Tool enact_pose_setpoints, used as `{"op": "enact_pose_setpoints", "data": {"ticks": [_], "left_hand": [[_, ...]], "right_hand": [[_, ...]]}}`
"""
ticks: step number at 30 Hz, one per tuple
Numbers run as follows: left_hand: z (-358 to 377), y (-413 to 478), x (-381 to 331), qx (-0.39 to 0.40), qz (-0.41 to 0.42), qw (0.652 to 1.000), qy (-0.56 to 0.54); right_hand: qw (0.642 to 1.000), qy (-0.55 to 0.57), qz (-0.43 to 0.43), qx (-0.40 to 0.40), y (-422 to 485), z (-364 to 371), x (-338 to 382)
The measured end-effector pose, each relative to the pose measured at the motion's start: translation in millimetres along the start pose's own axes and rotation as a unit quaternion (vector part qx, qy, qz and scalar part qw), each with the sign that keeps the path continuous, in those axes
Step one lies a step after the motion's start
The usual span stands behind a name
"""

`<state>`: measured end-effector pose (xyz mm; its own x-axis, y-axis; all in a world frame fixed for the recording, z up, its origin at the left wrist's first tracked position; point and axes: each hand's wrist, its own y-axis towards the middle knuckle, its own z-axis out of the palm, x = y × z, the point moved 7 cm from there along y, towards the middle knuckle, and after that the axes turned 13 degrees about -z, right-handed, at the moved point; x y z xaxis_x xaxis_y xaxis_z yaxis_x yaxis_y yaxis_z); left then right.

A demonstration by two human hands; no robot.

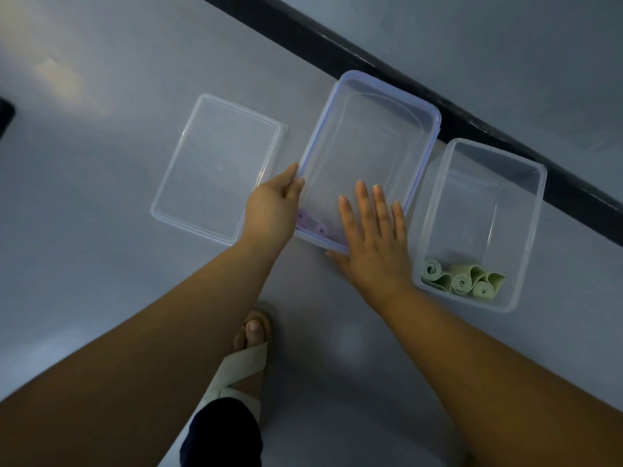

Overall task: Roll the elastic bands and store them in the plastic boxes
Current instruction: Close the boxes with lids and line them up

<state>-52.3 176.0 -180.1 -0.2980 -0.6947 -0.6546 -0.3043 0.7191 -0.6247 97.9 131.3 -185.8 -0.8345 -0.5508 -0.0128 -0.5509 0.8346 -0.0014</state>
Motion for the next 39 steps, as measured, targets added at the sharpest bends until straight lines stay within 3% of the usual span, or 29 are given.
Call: {"op": "enact_pose_setpoints", "data": {"ticks": [19,24,27,30,32,35,37,39], "left_hand": [[5.2,17.6,-13.9,-0.011,0.002,1.0,0.005],[-7.2,20.5,-7.7,-0.022,0.0,1.0,0.013],[-45.6,31.8,13.5,-0.132,-0.008,0.985,0.114],[-89.9,41.4,43.3,-0.208,-0.097,0.959,0.166],[-112.9,45.7,60.1,-0.221,-0.151,0.95,0.158],[-133.2,54.2,82.9,-0.197,-0.203,0.947,0.151],[-141.2,58.9,91.3,-0.19,-0.202,0.948,0.158],[-145.5,62.4,95.0,-0.185,-0.187,0.952,0.156]], "right_hand": [[0.999,0.015,0.028,-0.031,18.2,-5.9,-11.3],[0.987,0.125,0.052,-0.088,23.3,-23.6,-8.3],[0.945,0.273,0.004,-0.18,47.4,-51.1,15.9],[0.874,0.47,-0.001,-0.121,82.7,-54.7,59.7],[0.815,0.569,0.104,-0.025,101.5,-33.7,86.4],[0.679,0.649,0.337,0.061,110.7,23.1,111.9],[0.664,0.597,0.446,0.06,107.0,50.3,114.5],[0.664,0.557,0.497,0.047,103.6,60.0,111.3]]}}
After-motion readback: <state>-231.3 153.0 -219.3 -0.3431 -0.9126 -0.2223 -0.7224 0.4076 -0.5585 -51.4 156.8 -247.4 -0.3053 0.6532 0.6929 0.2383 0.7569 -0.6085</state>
